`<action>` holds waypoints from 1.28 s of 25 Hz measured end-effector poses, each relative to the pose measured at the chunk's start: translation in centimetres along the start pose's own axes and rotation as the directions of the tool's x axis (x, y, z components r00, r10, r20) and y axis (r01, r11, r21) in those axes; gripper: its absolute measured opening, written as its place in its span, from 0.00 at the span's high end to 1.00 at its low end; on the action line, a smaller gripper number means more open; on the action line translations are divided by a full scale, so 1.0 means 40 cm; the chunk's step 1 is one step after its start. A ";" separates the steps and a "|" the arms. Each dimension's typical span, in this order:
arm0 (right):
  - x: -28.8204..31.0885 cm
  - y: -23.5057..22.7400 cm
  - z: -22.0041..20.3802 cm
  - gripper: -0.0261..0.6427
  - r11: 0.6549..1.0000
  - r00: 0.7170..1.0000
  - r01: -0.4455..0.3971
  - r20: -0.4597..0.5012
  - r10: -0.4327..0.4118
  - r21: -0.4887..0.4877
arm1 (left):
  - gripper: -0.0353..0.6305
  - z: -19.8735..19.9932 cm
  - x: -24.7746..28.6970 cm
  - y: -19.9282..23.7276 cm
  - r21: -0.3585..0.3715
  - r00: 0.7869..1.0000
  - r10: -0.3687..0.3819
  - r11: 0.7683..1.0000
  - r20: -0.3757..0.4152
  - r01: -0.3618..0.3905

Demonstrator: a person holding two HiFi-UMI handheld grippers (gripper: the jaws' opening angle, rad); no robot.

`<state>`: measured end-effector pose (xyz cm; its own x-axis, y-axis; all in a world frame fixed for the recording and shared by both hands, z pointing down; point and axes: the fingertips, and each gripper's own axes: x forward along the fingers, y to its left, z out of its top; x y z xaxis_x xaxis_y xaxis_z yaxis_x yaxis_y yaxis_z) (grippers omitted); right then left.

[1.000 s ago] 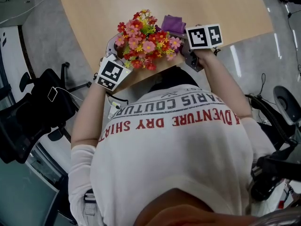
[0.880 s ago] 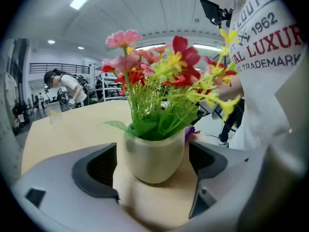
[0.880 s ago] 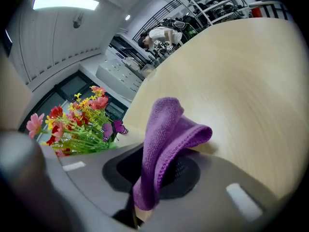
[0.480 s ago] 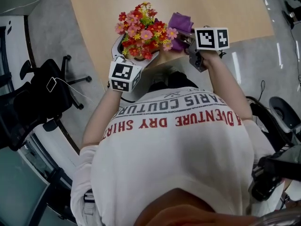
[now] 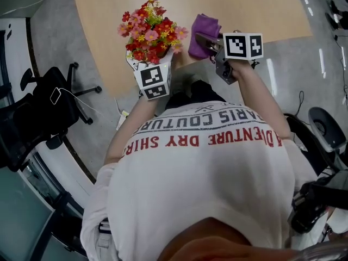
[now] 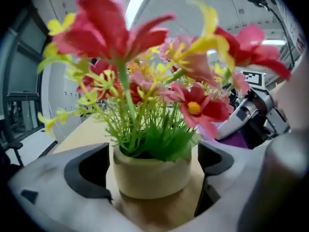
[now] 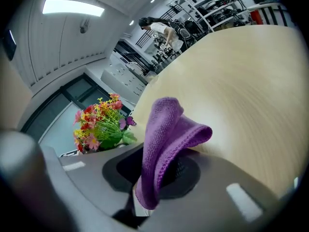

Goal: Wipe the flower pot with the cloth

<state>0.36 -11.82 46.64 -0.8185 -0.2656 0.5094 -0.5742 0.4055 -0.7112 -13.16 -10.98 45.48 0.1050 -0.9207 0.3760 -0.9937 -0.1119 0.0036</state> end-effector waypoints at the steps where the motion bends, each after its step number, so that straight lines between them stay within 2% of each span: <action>1: 0.000 0.000 -0.005 0.89 1.000 1.000 -0.005 -0.002 0.005 0.002 | 0.09 -0.001 0.006 -0.002 0.005 1.000 0.014 1.000 -0.002 -0.014; 3: 0.000 0.000 -0.011 0.89 1.000 1.000 -0.012 -0.002 0.012 0.004 | 0.10 -0.003 0.014 -0.003 0.017 0.999 0.040 0.999 -0.010 -0.040; 4: 0.000 0.001 -0.011 0.89 1.000 1.000 -0.012 0.000 0.012 0.004 | 0.15 -0.002 0.014 -0.002 0.019 0.999 0.049 0.999 -0.012 -0.049; 5: -0.001 0.004 -0.011 0.89 1.000 1.000 -0.013 0.004 0.012 0.005 | 0.15 -0.002 0.013 0.000 0.019 0.999 0.053 0.998 -0.012 -0.053; 9: 0.003 0.017 -0.004 0.89 1.000 1.000 -0.016 0.018 0.016 0.007 | 0.16 0.000 0.006 0.002 0.025 1.000 0.027 0.999 -0.003 -0.027; 13: 0.032 0.036 0.006 0.89 1.000 0.999 -0.024 0.025 0.024 0.008 | 0.16 -0.002 0.011 0.014 0.054 0.998 -0.059 0.997 -0.002 0.059; 16: 0.059 0.052 0.020 0.89 0.999 0.999 -0.036 0.020 0.036 0.003 | 0.17 -0.001 0.017 0.020 0.099 0.983 -0.184 0.978 -0.006 0.183; 18: 0.056 0.059 0.027 0.89 0.999 0.999 -0.046 0.019 0.046 -0.003 | 0.17 0.003 0.011 0.004 0.137 0.960 -0.281 0.950 -0.013 0.280; 20: 0.033 0.064 0.026 0.89 0.998 0.998 -0.058 0.024 0.059 -0.009 | 0.17 0.009 -0.002 -0.026 0.172 0.928 -0.372 0.912 -0.029 0.371; 24: 0.006 0.083 0.013 0.89 0.995 0.995 -0.096 0.033 0.096 -0.011 | 0.17 0.001 -0.027 -0.056 0.234 0.845 -0.528 0.814 -0.081 0.532; 27: 0.019 0.107 0.011 0.89 0.989 0.989 -0.147 0.029 0.147 -0.010 | 0.17 -0.005 -0.027 -0.042 0.267 0.790 -0.601 0.747 -0.121 0.609; 30: 0.019 0.126 0.014 0.89 0.984 0.984 -0.177 0.027 0.177 -0.007 | 0.17 -0.001 -0.030 -0.042 0.278 0.756 -0.638 0.707 -0.144 0.650; 32: 0.018 0.134 0.018 0.89 0.982 0.982 -0.187 0.027 0.188 -0.011 | 0.17 0.003 -0.031 -0.046 0.278 0.748 -0.647 0.699 -0.145 0.659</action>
<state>-3.30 -10.48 42.84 -0.9119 -0.2082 0.3537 -0.4104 0.4574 -0.7889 -11.46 -9.69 44.90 0.7163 -0.5625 0.4129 -0.6149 -0.7886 -0.0074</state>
